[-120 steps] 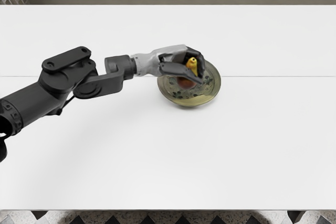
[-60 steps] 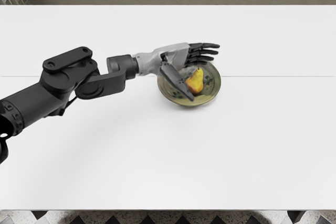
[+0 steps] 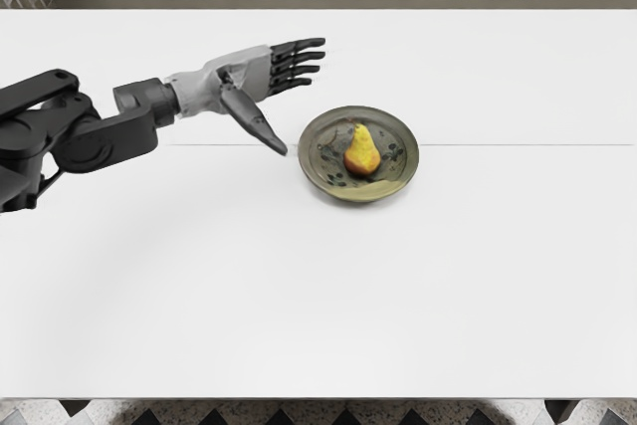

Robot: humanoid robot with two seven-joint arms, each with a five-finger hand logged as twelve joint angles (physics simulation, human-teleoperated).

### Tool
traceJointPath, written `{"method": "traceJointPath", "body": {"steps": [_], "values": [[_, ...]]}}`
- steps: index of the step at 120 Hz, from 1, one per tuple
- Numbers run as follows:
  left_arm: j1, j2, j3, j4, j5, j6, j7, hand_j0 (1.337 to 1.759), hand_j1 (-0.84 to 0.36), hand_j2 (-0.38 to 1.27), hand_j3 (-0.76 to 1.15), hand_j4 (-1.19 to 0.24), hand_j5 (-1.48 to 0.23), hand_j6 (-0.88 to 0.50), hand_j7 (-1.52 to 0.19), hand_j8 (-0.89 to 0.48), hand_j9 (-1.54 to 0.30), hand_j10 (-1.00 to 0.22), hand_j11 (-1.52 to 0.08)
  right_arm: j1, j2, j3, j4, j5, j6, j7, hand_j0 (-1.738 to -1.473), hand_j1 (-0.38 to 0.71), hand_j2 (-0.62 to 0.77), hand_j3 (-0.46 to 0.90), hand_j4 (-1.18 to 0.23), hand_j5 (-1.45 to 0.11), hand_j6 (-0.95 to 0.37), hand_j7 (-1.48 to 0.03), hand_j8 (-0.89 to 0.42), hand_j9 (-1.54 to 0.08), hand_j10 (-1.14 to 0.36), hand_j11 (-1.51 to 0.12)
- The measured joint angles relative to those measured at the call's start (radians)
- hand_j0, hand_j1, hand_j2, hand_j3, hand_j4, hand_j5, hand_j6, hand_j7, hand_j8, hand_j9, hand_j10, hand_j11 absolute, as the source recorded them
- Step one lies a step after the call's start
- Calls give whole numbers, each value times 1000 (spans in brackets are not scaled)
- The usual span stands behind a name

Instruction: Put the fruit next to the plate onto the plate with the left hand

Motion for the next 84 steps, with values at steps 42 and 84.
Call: {"method": "traceJointPath", "body": {"steps": [42, 84], "values": [[89, 309, -1, -210, -42, 0, 274, 1658, 348, 3, 0, -2, -2, -2, -2, -2, -2, 0, -2, 0, 0, 0, 0, 0, 0, 0, -1658, -314, -6, 0, -30, -38, -30, -38, -30, -38, -30, -38], [132, 399, -22, -354, -78, 0, 355, 1658, 349, 2, 0, -1, 0, -1, 0, -1, 0, 0, 0, 0, 0, 0, 0, 0, 0, 0, -1658, -314, -6, 0, -30, -38, -30, -38, -30, -38, -30, -38]]}}
